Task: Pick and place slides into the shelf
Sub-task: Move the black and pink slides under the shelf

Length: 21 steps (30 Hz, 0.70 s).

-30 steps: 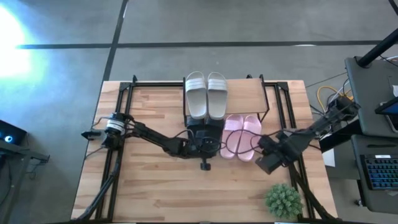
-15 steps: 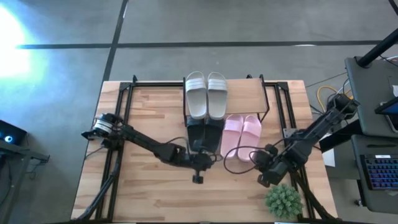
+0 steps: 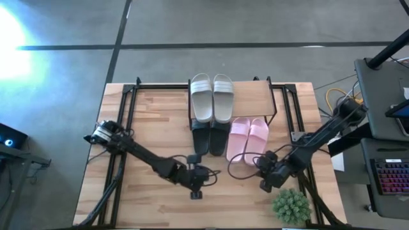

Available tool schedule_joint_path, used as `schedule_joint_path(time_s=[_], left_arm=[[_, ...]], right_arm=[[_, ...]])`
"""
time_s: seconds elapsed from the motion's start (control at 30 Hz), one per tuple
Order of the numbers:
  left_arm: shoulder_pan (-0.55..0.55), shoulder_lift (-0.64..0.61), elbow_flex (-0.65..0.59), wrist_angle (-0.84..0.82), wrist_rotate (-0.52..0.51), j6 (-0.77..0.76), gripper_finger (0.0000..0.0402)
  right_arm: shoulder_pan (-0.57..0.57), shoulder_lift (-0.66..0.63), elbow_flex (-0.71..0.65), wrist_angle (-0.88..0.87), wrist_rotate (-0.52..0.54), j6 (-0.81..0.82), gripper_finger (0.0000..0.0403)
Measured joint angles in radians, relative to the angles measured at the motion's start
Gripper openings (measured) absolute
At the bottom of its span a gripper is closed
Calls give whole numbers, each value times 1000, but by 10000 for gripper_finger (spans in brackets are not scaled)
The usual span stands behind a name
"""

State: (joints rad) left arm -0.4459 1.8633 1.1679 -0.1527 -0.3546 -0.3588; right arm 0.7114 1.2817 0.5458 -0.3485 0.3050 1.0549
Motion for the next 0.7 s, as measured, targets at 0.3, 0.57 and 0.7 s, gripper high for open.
schedule_joint_path(time_s=[0.3,0.57,0.7], left_arm=[[-50,0,-1,-152,-21,-135,0],[-54,0,-8,-152,-24,-161,0],[-54,0,-10,-151,-28,-161,0]], right_arm=[[-54,97,-21,117,12,-95,8],[-94,141,-19,75,61,-53,8],[-98,130,-19,-18,75,16,8]])
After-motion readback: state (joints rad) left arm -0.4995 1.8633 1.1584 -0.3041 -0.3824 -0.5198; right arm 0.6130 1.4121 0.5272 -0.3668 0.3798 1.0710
